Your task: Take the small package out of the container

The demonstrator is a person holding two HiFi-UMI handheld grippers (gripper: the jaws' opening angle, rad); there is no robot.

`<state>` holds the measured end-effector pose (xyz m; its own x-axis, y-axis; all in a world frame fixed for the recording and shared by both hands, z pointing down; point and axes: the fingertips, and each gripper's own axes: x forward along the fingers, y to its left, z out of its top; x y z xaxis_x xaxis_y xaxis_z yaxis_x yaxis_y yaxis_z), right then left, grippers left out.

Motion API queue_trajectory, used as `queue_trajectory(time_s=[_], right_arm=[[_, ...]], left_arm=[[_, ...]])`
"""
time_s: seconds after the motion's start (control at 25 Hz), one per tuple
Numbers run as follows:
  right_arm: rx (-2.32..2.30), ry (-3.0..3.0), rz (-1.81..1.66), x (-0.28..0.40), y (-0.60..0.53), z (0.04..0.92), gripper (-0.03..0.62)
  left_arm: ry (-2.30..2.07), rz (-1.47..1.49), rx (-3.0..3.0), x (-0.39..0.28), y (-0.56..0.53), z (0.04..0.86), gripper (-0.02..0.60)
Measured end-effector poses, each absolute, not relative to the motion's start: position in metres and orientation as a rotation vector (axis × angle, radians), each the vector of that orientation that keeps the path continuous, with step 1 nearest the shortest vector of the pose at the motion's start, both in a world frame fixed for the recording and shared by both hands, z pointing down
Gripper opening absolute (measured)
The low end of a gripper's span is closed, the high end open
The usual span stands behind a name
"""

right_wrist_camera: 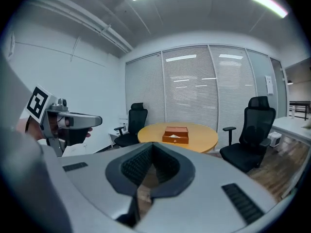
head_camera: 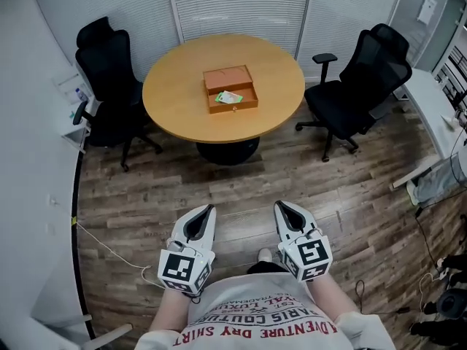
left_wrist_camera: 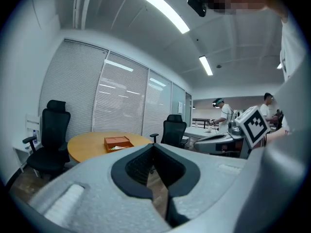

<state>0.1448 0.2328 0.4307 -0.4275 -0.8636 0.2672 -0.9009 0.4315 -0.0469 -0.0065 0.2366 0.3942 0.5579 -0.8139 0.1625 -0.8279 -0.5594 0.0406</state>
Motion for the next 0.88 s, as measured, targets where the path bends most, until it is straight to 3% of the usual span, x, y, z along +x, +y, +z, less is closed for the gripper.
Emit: queue_trajectory(time_s=[0.4,0.88], right_arm=[[1.403,-2.555,0.25,0.212,0.118,0.423,0.008],[1.443,-2.568,0.192,0.196,0.006,0.416,0.008]], left_arm=[[-1.545,0.17,2.565,0.063,0.145,0.39,0.009],[-1.57,0.138,2.594,0.045,0.035,0.38,0.009]])
